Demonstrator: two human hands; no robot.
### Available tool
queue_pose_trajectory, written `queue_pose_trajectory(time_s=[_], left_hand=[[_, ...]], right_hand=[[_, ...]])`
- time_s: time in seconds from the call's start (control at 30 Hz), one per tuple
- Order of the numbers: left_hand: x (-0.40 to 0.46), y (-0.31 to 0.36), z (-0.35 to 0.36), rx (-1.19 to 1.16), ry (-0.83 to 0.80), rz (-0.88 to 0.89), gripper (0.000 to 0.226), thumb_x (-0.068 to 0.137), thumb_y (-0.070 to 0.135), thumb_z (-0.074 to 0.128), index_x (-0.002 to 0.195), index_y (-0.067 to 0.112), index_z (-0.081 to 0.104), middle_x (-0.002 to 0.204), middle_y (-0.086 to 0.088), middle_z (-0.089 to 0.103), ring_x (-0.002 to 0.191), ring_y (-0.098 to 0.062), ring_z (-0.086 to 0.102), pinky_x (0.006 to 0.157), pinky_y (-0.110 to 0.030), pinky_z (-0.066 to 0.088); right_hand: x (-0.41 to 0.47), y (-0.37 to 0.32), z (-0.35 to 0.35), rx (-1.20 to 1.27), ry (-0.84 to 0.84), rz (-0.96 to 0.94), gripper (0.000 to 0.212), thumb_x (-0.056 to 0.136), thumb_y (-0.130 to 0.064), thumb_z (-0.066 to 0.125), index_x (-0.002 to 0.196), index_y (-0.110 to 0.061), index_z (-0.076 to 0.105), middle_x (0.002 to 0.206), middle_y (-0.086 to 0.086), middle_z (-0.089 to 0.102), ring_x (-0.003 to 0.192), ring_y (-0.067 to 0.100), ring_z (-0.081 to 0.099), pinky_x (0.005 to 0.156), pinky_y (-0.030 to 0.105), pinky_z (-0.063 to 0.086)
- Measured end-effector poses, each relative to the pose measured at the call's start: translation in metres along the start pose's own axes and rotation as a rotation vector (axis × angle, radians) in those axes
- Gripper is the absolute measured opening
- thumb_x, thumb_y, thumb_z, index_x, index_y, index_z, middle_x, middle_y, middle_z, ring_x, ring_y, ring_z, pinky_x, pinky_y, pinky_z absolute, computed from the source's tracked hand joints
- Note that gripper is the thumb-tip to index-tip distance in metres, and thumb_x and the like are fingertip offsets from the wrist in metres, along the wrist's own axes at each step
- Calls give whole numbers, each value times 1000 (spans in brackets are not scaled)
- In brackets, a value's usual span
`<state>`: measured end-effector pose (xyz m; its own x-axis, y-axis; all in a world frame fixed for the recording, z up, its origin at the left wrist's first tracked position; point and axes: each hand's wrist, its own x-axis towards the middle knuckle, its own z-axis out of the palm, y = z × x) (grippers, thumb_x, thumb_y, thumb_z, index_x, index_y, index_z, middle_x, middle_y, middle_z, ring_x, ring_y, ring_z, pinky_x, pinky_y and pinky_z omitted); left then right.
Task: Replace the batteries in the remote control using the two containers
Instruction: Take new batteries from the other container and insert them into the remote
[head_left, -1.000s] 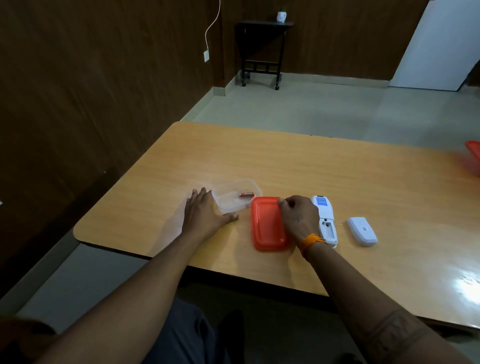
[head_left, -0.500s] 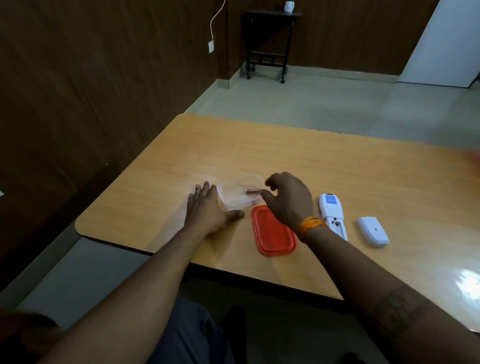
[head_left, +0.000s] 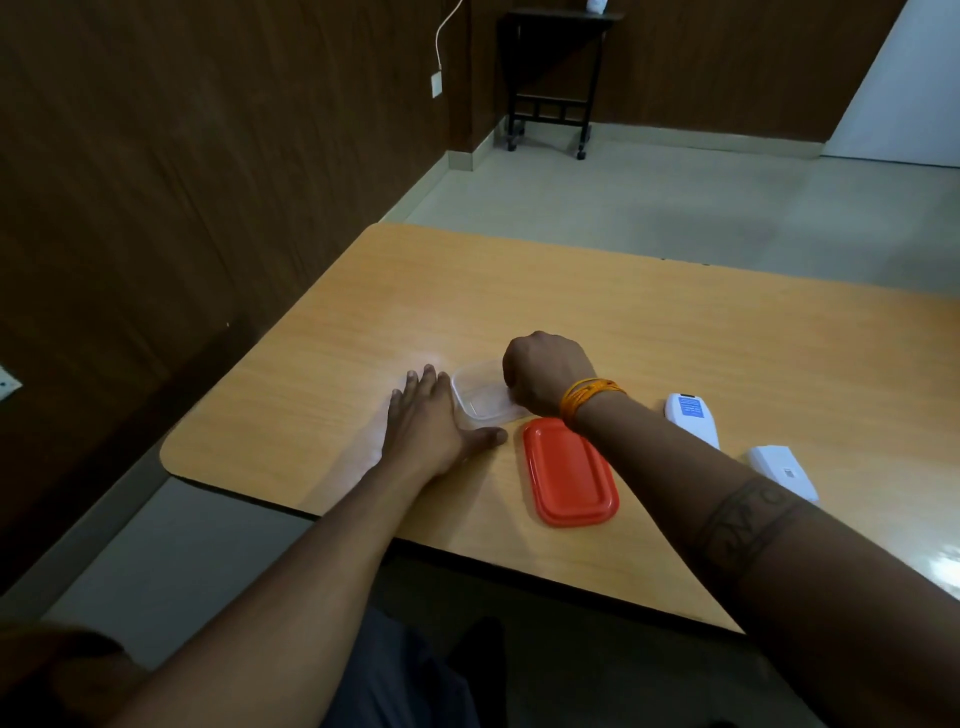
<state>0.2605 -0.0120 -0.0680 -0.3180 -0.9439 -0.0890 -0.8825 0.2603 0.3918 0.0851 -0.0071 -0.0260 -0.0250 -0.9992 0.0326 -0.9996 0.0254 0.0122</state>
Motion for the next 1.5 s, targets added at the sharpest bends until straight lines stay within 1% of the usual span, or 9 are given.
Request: queue_pose_trajectory(time_s=[0.17,0.4,0.57,0.77,0.93,1.03,1.17,1.33,1.5], left_hand=[[-4,1,-12,-25,-10,-23,133,66,81,75,164,10,21,174,-13,16,161,-32,11,129,-50,17],[-33,34,-34,-54,152,135,133,67,80,75,167,16,15,176,-4,6,163,-22,-1,128,-43,14],[-61,87,-23,-152,100,347,114,73,67,82,163,18,33,172,1,26,158,-18,22,125,-33,24],[-75,136,20,21,-176,504,94,82,61,78,158,18,42,166,-1,39,152,-19,37,120,-33,35],[-68,157,49,138,-241,536,104,82,71,70,160,13,34,169,-9,32,159,-27,23,127,-42,25],[-63,165,62,182,-237,531,113,78,81,63,160,11,31,169,-12,31,160,-30,18,130,-47,16],[-60,175,76,134,-190,517,103,85,80,53,158,11,35,165,-15,37,158,-34,25,128,-48,19],[-58,173,88,77,-138,525,89,91,71,54,155,12,41,162,-16,42,154,-34,32,127,-43,24],[-55,172,88,87,-153,525,111,74,88,30,154,14,45,161,-16,44,153,-33,36,128,-43,25]], right_hand=[[-4,12,1,268,41,15,13,90,-24,69,101,-21,77,106,6,76,99,31,69,76,36,55],[-55,47,-10,829,359,240,9,89,-23,74,90,-15,76,79,-2,76,78,18,70,72,35,56],[-122,86,-7,1096,446,412,12,93,-15,73,105,-15,72,69,5,75,73,20,75,62,36,60],[-179,123,7,1013,527,537,11,90,-14,77,101,-14,76,70,0,76,67,12,75,71,42,66],[-195,126,19,825,561,541,8,88,-18,78,96,-18,75,68,-16,73,72,-6,69,71,23,53],[-196,128,28,753,553,510,9,86,-21,79,94,-21,74,72,-12,75,75,4,72,74,31,57],[-198,130,40,686,528,492,12,85,-25,81,96,-21,77,85,-8,76,80,15,69,77,36,57],[-202,130,52,666,538,447,11,87,-23,82,95,-16,79,93,0,72,73,12,64,73,9,41],[-193,132,47,624,493,502,9,80,-20,81,87,-15,77,81,-1,73,74,15,64,71,30,51]])
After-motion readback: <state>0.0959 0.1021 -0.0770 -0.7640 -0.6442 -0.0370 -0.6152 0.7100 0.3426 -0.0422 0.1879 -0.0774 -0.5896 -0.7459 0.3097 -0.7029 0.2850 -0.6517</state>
